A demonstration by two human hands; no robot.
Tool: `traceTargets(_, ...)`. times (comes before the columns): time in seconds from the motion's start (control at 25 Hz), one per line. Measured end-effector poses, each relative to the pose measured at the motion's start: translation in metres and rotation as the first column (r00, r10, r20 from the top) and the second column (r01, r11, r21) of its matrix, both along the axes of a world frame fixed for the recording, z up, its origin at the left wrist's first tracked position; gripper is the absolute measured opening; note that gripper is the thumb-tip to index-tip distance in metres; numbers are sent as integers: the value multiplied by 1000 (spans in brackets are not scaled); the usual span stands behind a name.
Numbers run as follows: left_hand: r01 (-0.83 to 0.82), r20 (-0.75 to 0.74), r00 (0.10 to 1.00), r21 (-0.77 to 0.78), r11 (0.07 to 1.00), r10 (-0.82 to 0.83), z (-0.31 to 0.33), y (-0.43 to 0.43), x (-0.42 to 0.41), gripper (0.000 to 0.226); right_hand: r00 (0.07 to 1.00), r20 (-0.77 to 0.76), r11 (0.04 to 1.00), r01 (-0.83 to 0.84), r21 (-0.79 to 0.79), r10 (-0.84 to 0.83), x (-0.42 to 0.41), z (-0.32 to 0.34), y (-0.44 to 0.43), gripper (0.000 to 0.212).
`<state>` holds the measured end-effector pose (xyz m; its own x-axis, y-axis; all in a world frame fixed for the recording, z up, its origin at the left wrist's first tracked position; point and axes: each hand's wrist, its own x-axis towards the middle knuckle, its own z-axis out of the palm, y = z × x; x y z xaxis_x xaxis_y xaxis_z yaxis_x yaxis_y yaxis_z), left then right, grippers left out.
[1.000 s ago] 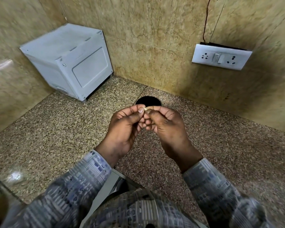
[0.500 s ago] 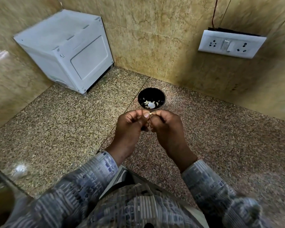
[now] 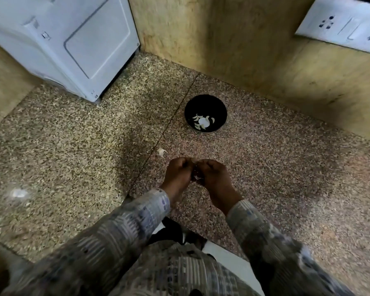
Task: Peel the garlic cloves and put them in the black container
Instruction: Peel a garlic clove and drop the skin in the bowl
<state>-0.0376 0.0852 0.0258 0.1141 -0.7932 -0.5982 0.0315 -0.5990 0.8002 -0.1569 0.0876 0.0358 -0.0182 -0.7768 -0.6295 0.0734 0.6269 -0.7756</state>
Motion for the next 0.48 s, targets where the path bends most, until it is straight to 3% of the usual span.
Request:
traceTargets(0.12, -29, -14, 999, 105, 994, 31, -29, -27, 5, 14, 994, 45, 981, 92, 172, -101, 13, -26, -25, 13)
traceTargets(0.24, -73, 19, 997, 187, 980, 71, -47, -51, 6, 12, 980, 41, 952, 179, 248, -195, 22, -40, -48, 8)
traceTargets(0.48, -92, 118, 991, 259, 962, 63, -58, -71, 5, 16, 914, 147, 884, 307, 353, -377, 25, -40, -59, 25)
